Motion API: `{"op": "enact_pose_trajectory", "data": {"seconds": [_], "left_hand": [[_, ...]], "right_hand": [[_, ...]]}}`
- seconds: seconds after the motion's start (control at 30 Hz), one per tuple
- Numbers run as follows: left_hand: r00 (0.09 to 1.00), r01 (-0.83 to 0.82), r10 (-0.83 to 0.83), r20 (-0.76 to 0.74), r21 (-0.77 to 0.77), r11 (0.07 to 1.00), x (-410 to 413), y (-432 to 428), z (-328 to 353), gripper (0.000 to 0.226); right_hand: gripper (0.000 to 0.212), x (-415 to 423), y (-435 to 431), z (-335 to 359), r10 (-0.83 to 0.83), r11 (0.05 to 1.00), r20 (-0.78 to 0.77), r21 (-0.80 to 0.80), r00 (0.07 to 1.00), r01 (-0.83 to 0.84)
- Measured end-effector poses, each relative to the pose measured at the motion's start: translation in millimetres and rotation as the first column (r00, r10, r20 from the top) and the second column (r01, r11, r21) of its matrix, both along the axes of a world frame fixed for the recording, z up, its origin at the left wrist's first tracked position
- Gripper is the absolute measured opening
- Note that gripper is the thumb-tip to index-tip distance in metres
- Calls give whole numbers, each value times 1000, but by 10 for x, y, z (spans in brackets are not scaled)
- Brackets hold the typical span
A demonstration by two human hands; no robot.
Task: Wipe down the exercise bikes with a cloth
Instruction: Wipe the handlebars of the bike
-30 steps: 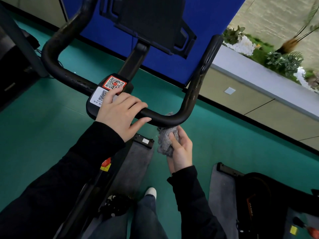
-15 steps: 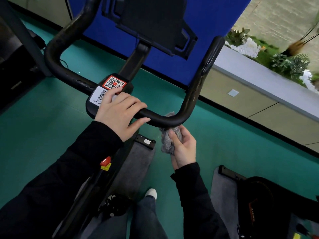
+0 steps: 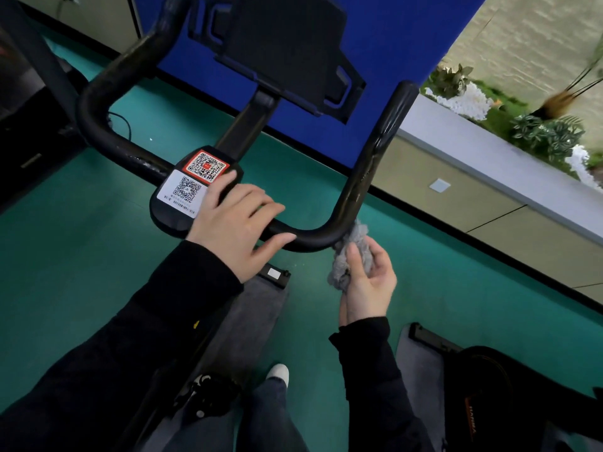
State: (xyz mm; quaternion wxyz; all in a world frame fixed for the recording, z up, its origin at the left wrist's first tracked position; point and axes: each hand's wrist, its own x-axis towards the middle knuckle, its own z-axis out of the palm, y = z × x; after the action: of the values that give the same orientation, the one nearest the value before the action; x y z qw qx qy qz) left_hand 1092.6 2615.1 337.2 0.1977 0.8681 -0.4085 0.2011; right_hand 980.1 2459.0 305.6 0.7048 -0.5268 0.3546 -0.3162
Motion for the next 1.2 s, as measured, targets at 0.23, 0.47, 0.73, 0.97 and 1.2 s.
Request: {"op": "enact_pose_trajectory", "data": {"seconds": [0.23, 0.47, 0.73, 0.97, 1.2], "left_hand": [[995, -4, 2, -104, -23, 1000, -220, -482, -70, 46], [996, -1, -8, -93, -103, 995, -222, -510, -144, 38], [990, -19, 0, -141, -132, 991, -251, -510, -110, 39], [979, -50, 23, -204, -132, 990, -283, -522, -75, 40], [973, -68, 35, -227, -137, 988, -298, -532, -25, 35]], "right_hand": [[18, 192, -147, 132, -64, 600, -23, -800, 998, 20], [22, 451, -760, 503, 182, 184, -319, -918, 930, -351], [12, 851, -957, 969, 404, -314, -716, -693, 569, -649], [13, 1150, -937, 1097, 400, -585, -870, -485, 288, -650], [14, 1105, -827, 1014, 416, -599, -877, -464, 241, -653]]}}
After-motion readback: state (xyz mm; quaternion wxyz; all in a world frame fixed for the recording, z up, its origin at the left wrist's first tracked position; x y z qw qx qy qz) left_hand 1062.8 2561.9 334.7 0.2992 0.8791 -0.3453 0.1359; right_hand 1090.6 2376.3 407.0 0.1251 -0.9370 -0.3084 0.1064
